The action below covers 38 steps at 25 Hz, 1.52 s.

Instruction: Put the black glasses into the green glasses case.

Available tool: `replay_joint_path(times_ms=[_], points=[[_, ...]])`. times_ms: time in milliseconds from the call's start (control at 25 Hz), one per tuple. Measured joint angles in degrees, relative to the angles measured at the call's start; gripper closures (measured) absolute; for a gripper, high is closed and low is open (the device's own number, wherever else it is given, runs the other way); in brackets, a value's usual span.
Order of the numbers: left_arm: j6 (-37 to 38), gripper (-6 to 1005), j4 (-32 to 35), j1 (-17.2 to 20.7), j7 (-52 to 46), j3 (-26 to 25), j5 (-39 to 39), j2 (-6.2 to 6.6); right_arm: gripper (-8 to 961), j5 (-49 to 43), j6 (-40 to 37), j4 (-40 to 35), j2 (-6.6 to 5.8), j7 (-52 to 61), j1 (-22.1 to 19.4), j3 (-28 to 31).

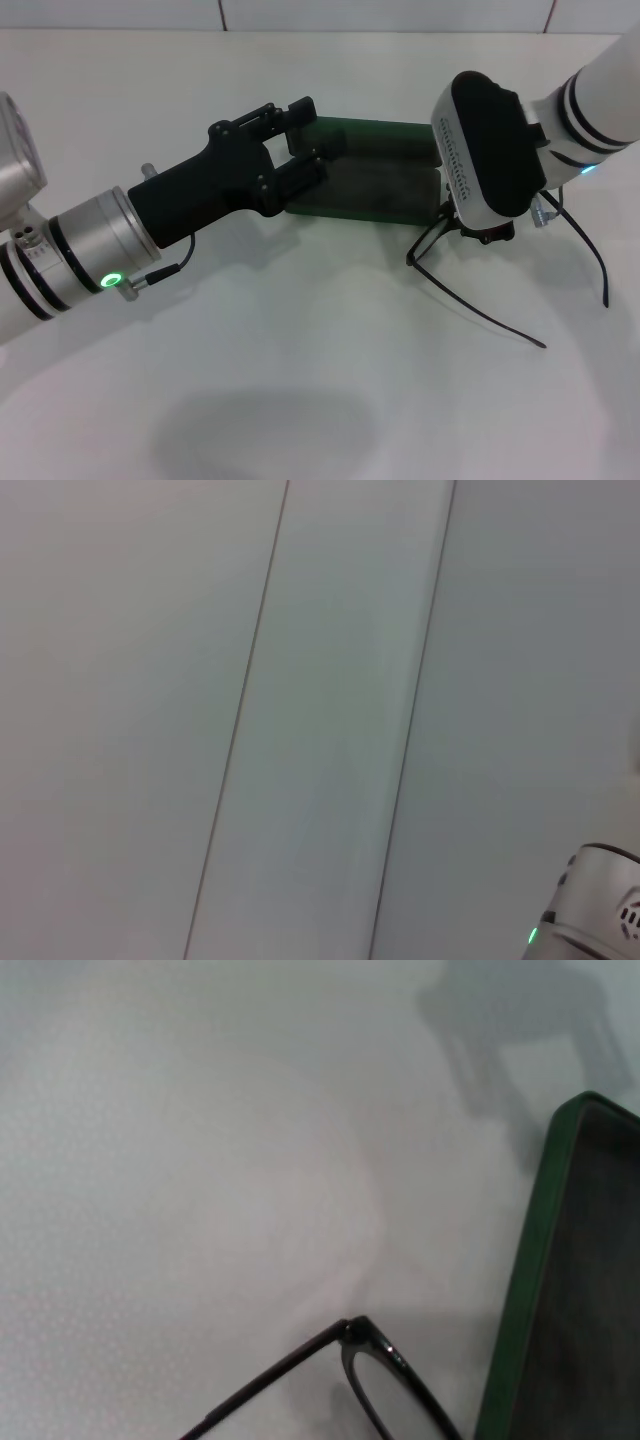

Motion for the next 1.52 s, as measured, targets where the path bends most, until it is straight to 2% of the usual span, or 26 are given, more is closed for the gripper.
replay_joint_path(times_ms=[40, 280, 440, 560, 600, 760, 880, 1000, 1080, 1320, 1520], points=[[0.0, 416, 0.0, 0.0, 0.0, 0.0, 0.0, 0.0, 809, 0.0, -0.3, 0.0, -0.01, 0.0, 0.0, 0.4], [0.0, 415, 0.0, 0.0, -0.1, 0.0, 0.0, -0.02, 841, 0.0, -1.5, -2.5, -0.24, -0.6, -1.6, 4.0], [0.9, 415, 0.0, 0.0, -0.2, 0.2, 0.0, -0.02, 843, 1.9, -7.1, -5.0, -0.12, -4.1, -2.9, 12.1], [3.8, 414, 0.0, 0.0, -0.4, 0.1, 0.0, 0.03, 844, 8.8, -12.8, -6.1, -0.29, -7.5, -5.2, 22.9], [5.1, 414, 0.0, 0.0, -0.5, 0.1, 0.1, 0.12, 845, 9.2, -13.0, -6.1, -0.29, -7.6, -5.5, 23.5], [10.3, 414, 0.5, -0.4, -2.3, 0.5, 1.2, 0.66, 849, 17.6, -13.9, -5.7, -0.35, -9.7, -10.0, 33.2], [13.9, 413, 0.8, -1.4, -4.3, 0.6, 2.4, 1.28, 855, 24.5, -13.8, -4.4, -0.44, -10.7, -13.6, 37.4], [17.4, 413, 0.8, -3.3, -6.5, 0.6, 4.3, 1.73, 857, 31.5, -13.8, -1.3, -0.6, -11.9, -16.1, 39.6], [18.5, 413, 0.8, -5.6, -9.2, 0.7, 6.2, 1.79, 857, 33.9, -13.9, 1.7, -0.69, -12.0, -16.1, 39.9], [17.1, 412, -0.3, -13.4, -14.0, 0.6, 13.4, 0.8, 860, 35.4, -14.5, 11.1, -0.68, -11.7, -12.2, 39.9], [11.4, 412, -0.4, -15.5, -17.6, 0.7, 15.0, 0.26, 861, 35.6, -17.7, 12.9, -0.7, -11.5, -11.1, 40.1]])
